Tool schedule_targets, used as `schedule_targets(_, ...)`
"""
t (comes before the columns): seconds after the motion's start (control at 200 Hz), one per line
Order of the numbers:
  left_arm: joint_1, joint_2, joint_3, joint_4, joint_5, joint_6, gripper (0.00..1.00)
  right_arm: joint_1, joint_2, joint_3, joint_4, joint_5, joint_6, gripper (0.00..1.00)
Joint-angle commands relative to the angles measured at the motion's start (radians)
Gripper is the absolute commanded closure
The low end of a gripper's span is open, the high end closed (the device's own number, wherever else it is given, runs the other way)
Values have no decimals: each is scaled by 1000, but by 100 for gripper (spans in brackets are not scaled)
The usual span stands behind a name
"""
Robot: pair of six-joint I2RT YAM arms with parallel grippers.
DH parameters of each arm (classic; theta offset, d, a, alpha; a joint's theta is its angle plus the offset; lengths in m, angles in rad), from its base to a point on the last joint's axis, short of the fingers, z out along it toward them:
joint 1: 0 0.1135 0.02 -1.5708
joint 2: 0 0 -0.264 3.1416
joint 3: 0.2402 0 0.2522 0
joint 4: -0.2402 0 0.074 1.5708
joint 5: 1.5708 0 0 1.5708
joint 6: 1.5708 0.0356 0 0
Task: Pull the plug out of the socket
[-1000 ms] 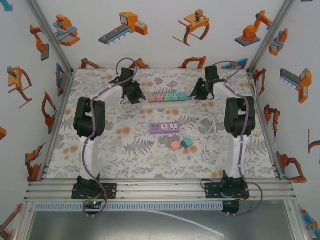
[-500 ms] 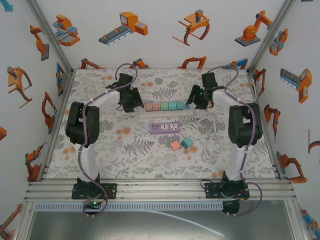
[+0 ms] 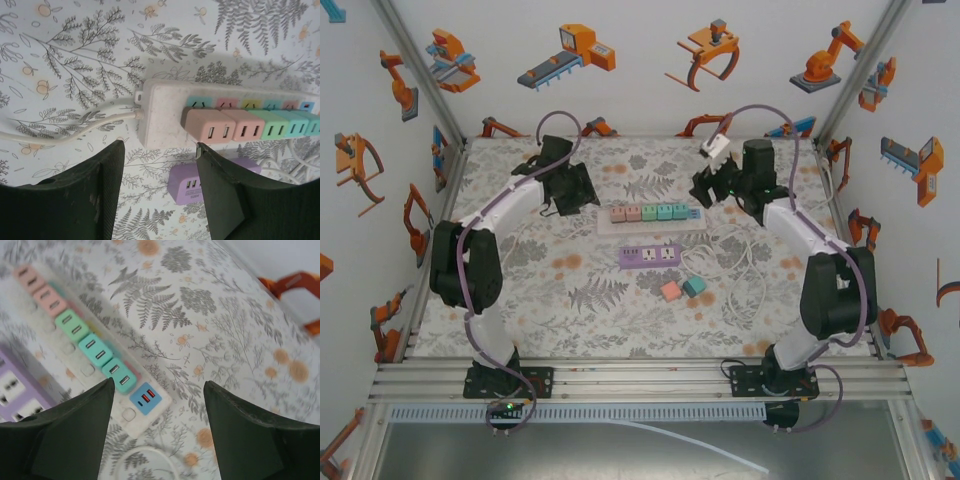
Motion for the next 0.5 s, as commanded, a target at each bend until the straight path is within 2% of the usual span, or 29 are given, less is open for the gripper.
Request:
schedule_targets(0.0, -18, 17, -18, -35, -18, 24, 44, 7, 42, 49, -73, -201, -464, 33)
schedule_targets(0.075, -29, 45, -4, -31, -16, 38, 44, 15, 85, 117, -210, -240, -578, 33)
schedule_targets(0.185, -39, 83, 16, -26, 5, 54, 44, 43, 153, 194, -354, -213, -683, 34)
schedule_targets(0.29, -47, 109, 23, -24, -4, 62, 45, 58, 209, 245, -434, -205, -716, 35)
schedule_targets(0.375, -52, 131, 27, -18, -10, 63, 46, 65, 257, 280, -480, -186, -731, 42)
schedule_targets(0.491, -57, 161, 38, -20, -4, 65, 46, 76, 301, 294, -493, -161, -744, 46)
